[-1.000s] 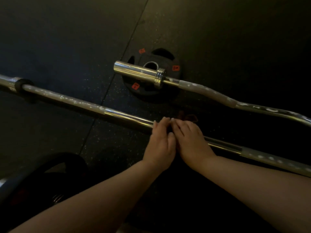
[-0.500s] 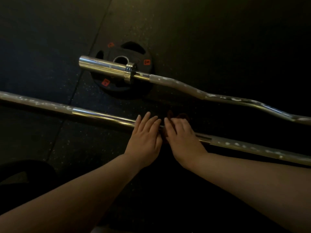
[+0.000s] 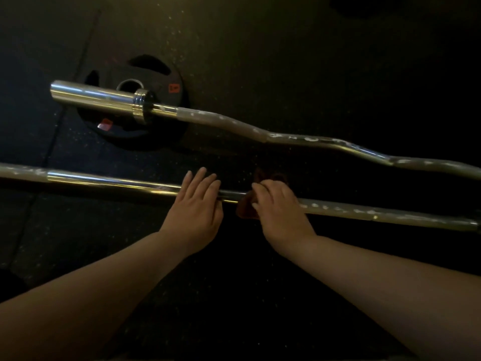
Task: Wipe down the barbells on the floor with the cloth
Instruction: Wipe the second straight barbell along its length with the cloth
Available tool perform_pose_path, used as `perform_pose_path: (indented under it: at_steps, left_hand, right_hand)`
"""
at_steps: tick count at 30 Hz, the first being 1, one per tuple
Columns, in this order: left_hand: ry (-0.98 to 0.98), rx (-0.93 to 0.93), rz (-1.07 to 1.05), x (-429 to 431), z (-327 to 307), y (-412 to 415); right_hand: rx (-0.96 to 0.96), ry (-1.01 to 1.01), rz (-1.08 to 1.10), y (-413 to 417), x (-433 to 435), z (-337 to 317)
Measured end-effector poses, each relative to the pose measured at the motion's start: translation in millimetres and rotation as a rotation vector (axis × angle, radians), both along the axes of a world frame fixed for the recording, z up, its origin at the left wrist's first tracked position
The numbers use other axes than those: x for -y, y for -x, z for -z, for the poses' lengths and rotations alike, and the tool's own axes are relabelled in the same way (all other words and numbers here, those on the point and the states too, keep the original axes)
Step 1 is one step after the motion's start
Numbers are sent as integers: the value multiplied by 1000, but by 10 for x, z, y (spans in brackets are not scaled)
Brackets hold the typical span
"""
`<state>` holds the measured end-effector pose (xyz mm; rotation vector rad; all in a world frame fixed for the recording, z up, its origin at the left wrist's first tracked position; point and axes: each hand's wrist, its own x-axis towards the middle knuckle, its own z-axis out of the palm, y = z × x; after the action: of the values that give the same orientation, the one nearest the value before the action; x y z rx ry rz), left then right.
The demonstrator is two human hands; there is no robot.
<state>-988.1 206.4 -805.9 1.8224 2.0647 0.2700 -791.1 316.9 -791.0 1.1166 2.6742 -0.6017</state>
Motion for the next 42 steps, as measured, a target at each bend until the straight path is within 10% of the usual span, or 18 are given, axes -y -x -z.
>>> perform_pose_path:
  at_steps: [11,17,23,29,35,42]
  left_hand:
    - [110,-30,105,-155,-66,-198]
    - [204,-3,170,-452,-206,-448]
    - [214,-62,111,-562,-151,-782]
    - [223,-106,117,-588,-188,-923]
    - [117,-83,137,-550,-56,-845]
    - [144,-88,128,-548,-71,-876]
  right_hand:
    - [-14,-114,319,-698,-83,43]
    - [-47,-98,102,-834,-209,9]
    - [-62,-123,531,-724,-137,-33]
    - [-111,-98,137,-719,-209,-35]
    - [-83,-183,442,-887,-165,80]
    - [-197,-207,66,-951,41,235]
